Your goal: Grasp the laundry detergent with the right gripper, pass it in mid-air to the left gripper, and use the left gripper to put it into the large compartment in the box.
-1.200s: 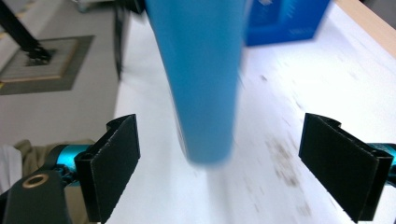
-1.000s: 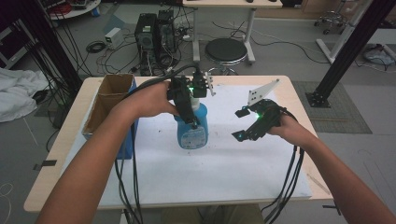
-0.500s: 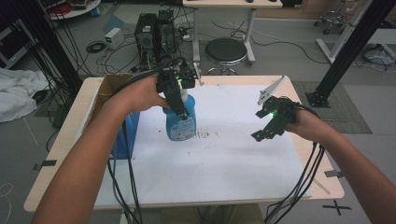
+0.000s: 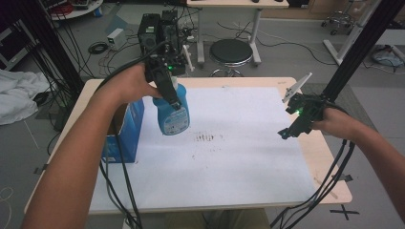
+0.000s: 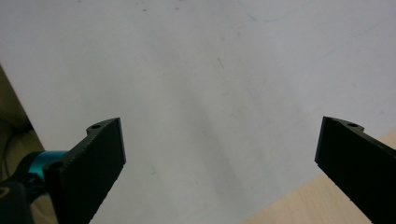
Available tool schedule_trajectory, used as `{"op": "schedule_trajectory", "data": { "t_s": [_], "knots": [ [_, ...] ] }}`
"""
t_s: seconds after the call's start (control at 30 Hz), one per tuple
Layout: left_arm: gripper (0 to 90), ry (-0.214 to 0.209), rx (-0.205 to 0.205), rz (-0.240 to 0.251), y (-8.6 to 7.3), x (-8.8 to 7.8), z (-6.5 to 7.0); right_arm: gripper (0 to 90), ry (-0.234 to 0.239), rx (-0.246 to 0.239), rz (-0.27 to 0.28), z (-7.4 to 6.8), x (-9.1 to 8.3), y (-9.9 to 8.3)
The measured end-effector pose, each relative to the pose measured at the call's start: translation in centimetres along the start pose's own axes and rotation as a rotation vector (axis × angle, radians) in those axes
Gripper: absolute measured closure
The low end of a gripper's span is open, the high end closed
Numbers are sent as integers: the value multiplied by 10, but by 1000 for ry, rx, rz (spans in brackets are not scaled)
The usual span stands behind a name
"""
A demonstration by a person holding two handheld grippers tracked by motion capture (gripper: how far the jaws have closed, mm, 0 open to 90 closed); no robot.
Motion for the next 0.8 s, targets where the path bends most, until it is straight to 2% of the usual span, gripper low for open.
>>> {"op": "schedule_trajectory", "data": {
  "t_s": [0.07, 0.1, 0.13, 0.17, 0.23, 0.3, 0.5, 0.53, 0.73, 0.8],
  "knots": [
    [382, 22, -21, 2, -2, -15, -4, 8, 14, 6, -7, 2, -4, -3],
    [382, 22, -21, 2, -2, -15, -4, 7, 19, 4, -10, 3, -6, -4],
    [382, 34, -41, 3, -3, -26, -8, 7, 20, -1, -13, 4, -7, -6],
    [382, 34, -41, 3, -3, -26, -8, 7, 26, -14, -16, 4, -8, -7],
    [382, 51, -65, 6, -4, -36, -11, 8, 41, -22, -26, 3, -9, -8],
    [382, 68, -79, 2, -6, -46, -14, 8, 81, -44, -44, 0, -10, -10],
    [382, 101, -119, -1, -16, -70, -22, 9, 108, -54, -46, -1, -9, -10],
    [382, 103, -135, 4, -22, -78, -25, 9, 111, -57, -46, -1, -10, -10],
    [382, 122, -172, 21, -34, -92, -31, 9, 106, -66, -37, 0, -11, -10],
    [382, 137, -199, 34, -45, -103, -37, 9, 89, -70, -34, 1, -10, -10]
  ]
}}
Point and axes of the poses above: each handheld gripper's, and its own axes: x roughly forward along the jaws, y roughly out of its top, z roughly to its right, the point moved 6 cm from there along x, roughly forward along the jaws, and after that the axes turned 8 degrees about z, right-handed, at the moved point
